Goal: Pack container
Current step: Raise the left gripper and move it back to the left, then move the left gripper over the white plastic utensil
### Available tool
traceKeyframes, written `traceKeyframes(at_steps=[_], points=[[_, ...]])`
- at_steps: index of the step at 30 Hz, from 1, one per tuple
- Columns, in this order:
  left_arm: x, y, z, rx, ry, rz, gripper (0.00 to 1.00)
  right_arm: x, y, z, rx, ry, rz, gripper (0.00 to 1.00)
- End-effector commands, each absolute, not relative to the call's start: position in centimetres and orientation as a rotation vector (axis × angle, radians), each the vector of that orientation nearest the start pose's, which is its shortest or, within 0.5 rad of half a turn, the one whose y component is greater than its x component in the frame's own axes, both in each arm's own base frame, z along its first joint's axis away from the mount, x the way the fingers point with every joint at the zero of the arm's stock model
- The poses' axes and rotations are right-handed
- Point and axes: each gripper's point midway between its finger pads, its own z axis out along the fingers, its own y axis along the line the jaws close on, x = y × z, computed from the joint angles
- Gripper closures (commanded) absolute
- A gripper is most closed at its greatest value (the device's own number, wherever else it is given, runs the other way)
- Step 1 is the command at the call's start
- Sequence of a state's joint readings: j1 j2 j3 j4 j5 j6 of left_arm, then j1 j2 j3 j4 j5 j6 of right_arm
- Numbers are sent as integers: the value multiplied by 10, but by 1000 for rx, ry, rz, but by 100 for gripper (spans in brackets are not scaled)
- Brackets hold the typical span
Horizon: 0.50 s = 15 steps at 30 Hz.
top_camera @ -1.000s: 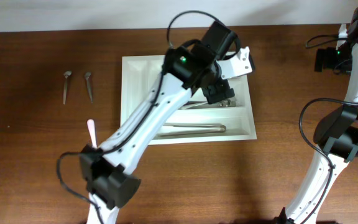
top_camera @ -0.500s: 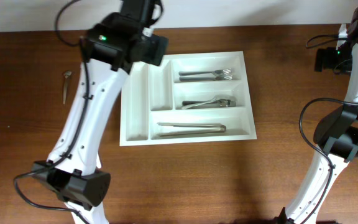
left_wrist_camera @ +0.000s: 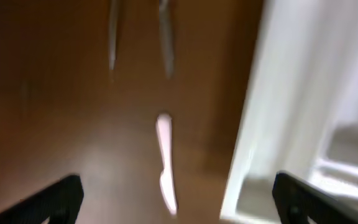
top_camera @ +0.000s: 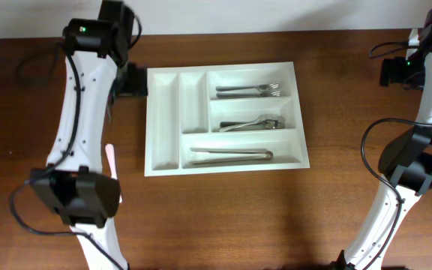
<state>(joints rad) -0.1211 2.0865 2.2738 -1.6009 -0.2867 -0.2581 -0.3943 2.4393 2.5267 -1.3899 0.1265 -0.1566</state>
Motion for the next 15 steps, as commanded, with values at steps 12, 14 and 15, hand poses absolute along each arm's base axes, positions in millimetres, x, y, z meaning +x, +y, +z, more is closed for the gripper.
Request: traceKeyframes(at_steps=[12,14,15], points=[[401,8,176,-680,2982,277,1,475,-224,127,387,2886,-278,1],[397,0,161,-628,3055,193,1,475,-224,127,387,2886,-278,1],[395,1,155,-631,3071,194,1,475,-224,127,387,2885,-278,1]])
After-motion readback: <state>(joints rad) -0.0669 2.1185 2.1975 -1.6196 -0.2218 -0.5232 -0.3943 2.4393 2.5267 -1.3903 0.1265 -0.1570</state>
